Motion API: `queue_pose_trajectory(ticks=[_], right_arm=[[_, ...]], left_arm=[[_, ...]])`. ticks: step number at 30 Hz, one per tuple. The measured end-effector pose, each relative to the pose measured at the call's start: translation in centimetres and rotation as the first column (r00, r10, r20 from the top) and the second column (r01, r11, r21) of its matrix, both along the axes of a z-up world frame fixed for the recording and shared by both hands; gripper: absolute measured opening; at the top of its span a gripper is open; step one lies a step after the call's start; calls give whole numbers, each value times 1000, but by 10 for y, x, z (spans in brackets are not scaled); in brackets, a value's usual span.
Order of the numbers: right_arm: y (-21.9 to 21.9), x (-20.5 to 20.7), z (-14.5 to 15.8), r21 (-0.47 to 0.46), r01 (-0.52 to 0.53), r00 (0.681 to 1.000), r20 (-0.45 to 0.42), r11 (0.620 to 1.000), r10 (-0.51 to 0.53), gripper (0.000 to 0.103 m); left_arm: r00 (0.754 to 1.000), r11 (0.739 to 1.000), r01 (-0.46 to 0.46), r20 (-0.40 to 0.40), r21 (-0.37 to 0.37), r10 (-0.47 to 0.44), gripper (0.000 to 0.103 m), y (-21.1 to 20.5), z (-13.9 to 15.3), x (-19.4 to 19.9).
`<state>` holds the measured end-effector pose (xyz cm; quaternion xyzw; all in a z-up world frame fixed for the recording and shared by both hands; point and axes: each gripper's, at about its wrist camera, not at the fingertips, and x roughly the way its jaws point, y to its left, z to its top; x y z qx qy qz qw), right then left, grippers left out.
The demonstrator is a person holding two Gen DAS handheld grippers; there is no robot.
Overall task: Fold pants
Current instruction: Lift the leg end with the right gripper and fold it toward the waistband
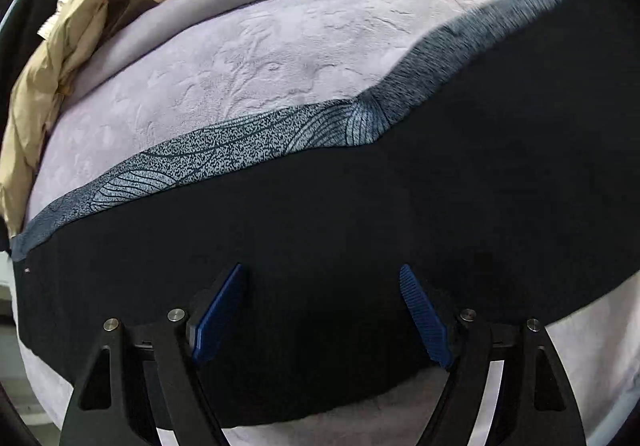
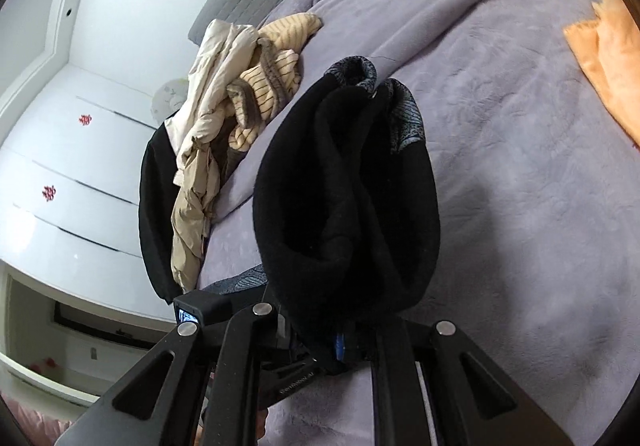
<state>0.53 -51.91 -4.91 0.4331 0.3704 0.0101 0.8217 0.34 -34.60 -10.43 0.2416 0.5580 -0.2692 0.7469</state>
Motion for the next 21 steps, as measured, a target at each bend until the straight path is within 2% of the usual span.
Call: queue_pose_trajectory(ticks=[2,4,6,8,12,15,17,18,19,21], right_arm=[[23,7,19,-77,-22,1000,-1,997,22,13],[49,16,35,-153,-48,999,-11,987,47,13],[84,29,47,-227,-79,997,-27,971,74,14],[118,44,49,-264,-110,994,-47,958,101,14],[205,92,29,-327,-230,971,-144,917,193,14],[273,127,-5,-397,-327,936,-258,858,238,15],[310,143,-32,-472,-379,908,-357,796,221,18],[327,149,-43,-527,-401,894,-404,749,194,20],[347,152,-53,-602,-428,878,-454,674,152,23],[375,154,-56,-688,-469,860,-500,554,107,32]], left_arm=[[998,997,-37,-55,-67,33,81,23,12,9],[995,992,-75,-79,-102,67,81,55,25,20],[992,989,-105,-83,-105,97,81,90,35,32],[989,986,-136,-78,-99,128,81,132,45,46],[982,981,-190,-17,-43,189,81,218,54,75],[970,970,-245,-2,4,245,81,266,50,96],[956,956,-293,1,25,293,81,298,46,107],[949,948,-316,6,34,316,81,311,43,111],[945,944,-328,10,42,328,81,319,41,113],[938,937,-346,2,49,347,81,329,38,111]])
